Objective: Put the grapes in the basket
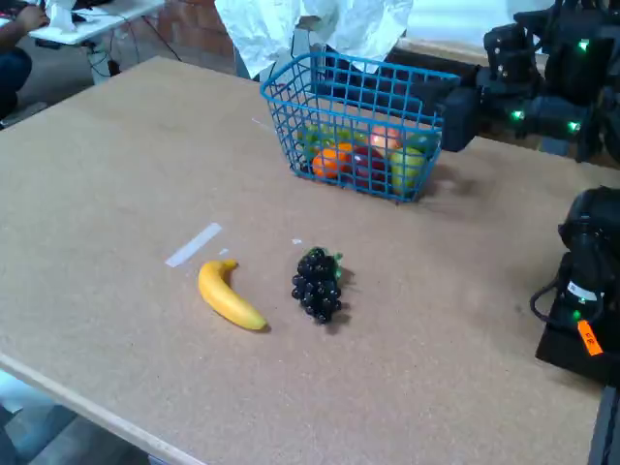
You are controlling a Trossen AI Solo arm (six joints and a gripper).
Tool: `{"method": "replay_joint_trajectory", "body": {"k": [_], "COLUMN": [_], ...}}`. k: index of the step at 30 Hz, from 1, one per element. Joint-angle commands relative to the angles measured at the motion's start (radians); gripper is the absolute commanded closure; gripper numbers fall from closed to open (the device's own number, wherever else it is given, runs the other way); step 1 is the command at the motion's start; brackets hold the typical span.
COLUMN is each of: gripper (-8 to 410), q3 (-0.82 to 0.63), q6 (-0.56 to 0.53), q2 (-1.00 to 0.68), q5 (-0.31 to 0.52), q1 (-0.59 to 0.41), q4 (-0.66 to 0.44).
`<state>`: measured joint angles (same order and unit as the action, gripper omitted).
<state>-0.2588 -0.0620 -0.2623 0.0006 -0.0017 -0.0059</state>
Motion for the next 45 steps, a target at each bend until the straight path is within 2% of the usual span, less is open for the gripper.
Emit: {"method": "replay_joint_trajectory", "body": {"k": [1, 8, 17, 22, 28, 31, 35, 40, 45], "gripper": [402, 402, 393, 349, 255, 212, 180, 175, 175], "q3": [-0.007, -0.083, -0.294, -0.403, -0.458, -0.46, -0.46, -0.46, -0.46], "q6": [-0.015, -0.012, 0.094, 0.099, 0.118, 0.064, -0.023, -0.101, -0.169], "q2": [-0.004, -0.105, -0.292, -0.405, -0.514, -0.556, -0.617, -0.686, -0.729], "q5": [-0.001, -0.002, -0.003, -0.029, -0.039, -0.04, -0.068, -0.178, -0.204], "q1": [0.0, 0.0, 0.001, 0.002, 0.002, 0.002, 0.003, 0.005, 0.016], "q4": [0.005, -0.011, -0.17, -0.257, -0.29, -0.291, -0.295, -0.295, -0.369]}}
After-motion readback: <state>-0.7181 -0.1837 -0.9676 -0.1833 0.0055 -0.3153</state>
